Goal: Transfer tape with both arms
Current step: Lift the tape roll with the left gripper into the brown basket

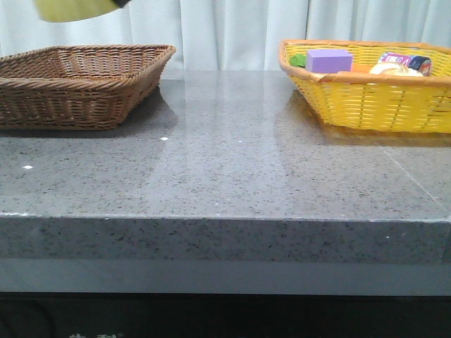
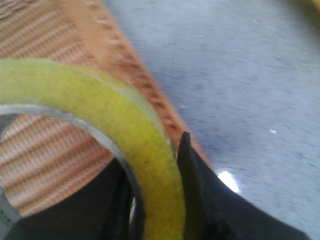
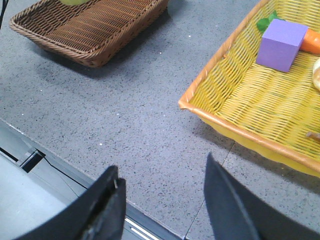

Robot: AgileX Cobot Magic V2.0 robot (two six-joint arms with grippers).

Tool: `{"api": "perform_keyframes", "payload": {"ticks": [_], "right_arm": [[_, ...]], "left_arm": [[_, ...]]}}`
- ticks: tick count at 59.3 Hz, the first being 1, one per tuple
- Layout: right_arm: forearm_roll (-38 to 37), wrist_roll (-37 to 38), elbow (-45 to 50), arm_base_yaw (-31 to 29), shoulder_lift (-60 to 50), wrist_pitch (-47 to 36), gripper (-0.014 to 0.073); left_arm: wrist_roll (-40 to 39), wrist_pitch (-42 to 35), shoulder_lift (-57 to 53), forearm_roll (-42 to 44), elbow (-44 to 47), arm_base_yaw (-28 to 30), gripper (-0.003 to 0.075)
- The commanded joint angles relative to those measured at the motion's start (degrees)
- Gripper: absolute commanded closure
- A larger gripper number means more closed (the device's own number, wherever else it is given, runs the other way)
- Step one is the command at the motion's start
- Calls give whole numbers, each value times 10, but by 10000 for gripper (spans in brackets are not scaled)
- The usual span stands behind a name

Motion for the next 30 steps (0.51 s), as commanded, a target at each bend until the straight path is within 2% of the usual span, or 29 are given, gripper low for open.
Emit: {"api": "perform_keyframes", "payload": {"ticks": [1,22,30], "right_arm": [[3,-3,-14,-4,-2,-38,200],[3,-3,-14,-4,-2,-38,200],[3,-3,-14,-4,-2,-38,200]], "left_arm": [[-6,-55,-16,-7,-19,23,584],[-9,-110,76,-8,-19,53,573],[-9,-123,91,-6,-19,54,465]]}}
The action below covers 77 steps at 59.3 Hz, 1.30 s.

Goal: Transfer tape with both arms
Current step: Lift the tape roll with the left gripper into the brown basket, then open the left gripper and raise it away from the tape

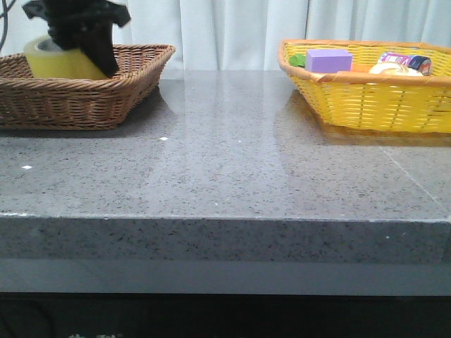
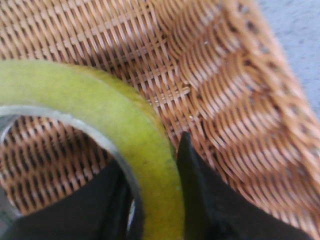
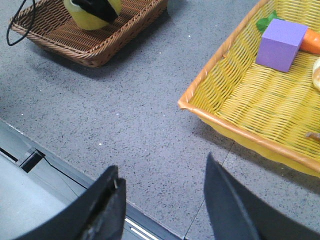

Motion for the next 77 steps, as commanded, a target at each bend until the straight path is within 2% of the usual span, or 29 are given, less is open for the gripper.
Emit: {"api": "perform_keyframes", "payload": {"ticks": [1,8,13,26,36,54,64,77], "right_arm": [[3,-3,-14,-4,-2,-38,200],[3,-3,-14,-4,-2,-38,200],[3,-3,-14,-4,-2,-38,200],[3,-3,-14,-4,-2,-38,200],[3,-3,-14,-4,-2,-38,200],[3,-3,-14,-4,-2,-38,200],[3,-3,-14,-4,-2,-38,200],[3,-3,-14,-4,-2,-38,200]], "left_arm": [[-6,-45,-32,-5,-19,3,449],[-9,-42,-31,-5,-19,3,337],[-28,-39,-36,-5,-19,3,314],[-37,24,-48,-6,-42,3,313],[-62,105,-50,-11,-99,3,313],[-77,108,-130,-61,-110,-7,313],[-77,108,-215,-63,-60,-52,314],[-77,87,-359,-29,93,-140,329]]}}
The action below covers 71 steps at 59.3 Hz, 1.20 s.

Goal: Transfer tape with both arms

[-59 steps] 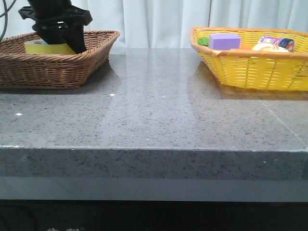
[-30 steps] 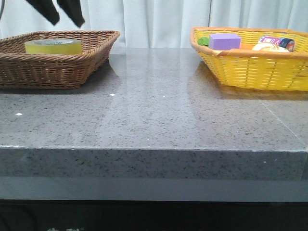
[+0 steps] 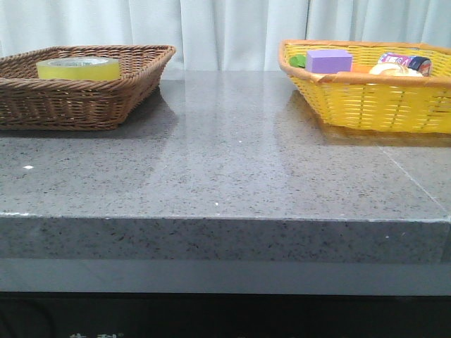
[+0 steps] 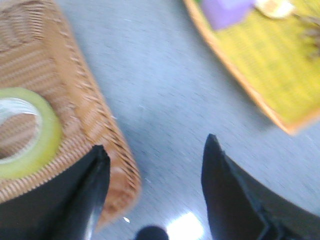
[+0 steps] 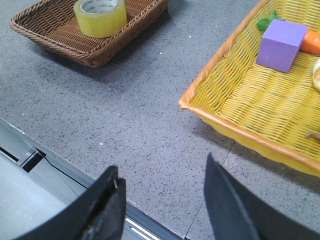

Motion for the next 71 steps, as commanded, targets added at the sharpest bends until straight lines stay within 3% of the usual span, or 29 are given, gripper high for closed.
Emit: {"api": "perform_keyframes", "payload": {"ticks": [1,11,25,35,43,63,66,71], "right_arm": [[3,-3,-14,-4,-2,-38,200],[4,-3,-14,-4,-2,-38,200],[-8,-1,-14,-4,-2,-23,200],[-76,72,-14,-5,-2,-11,200],[-111,116,-14,-5,-2,4,200],[-111,119,-14,-5,-2,33,204],[-111,117,-14,-5,-2,33,235],[-111,117,-14,-5,-2,33,370]], "left_arm": [[-6,-12,-80,17,50,-32,335],[-6,-99,-198,25,210,-65,356],[-7,-200,-340,29,406,-64,356],[-30,-256,-424,35,501,-64,356],[-70,-263,-477,64,543,-64,356],[-84,-263,-529,88,579,-64,358],[-84,-264,-529,88,579,-64,381],[-84,-264,-529,88,579,-64,473]]}}
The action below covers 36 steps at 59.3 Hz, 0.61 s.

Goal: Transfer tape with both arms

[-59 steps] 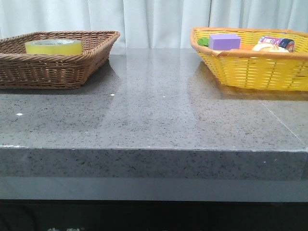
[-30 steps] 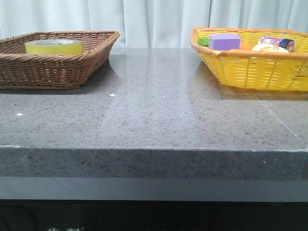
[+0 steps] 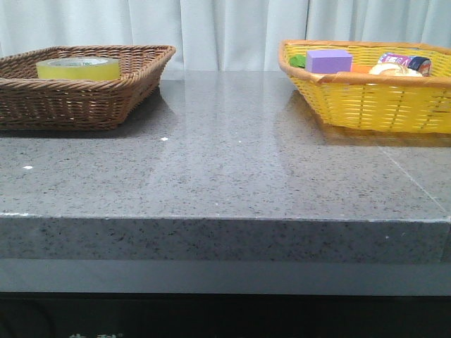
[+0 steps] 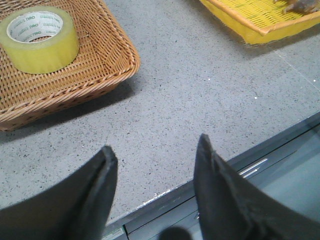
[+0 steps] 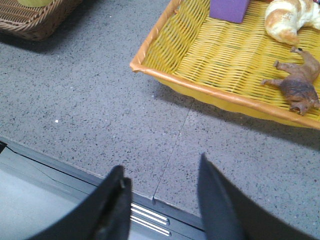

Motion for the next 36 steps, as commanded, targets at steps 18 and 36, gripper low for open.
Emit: {"api": "perform_keyframes", "payload": {"ticks": [18,36], "right_arm": [[-7,1,-13,-2,-2,-36,662],[-10,1,-13,-2,-2,-35,662]], "left_arm": [[-8,-50,-1,-4,-14,-5,740],[-8,-45,-1,-10,-14,-5,740]]}}
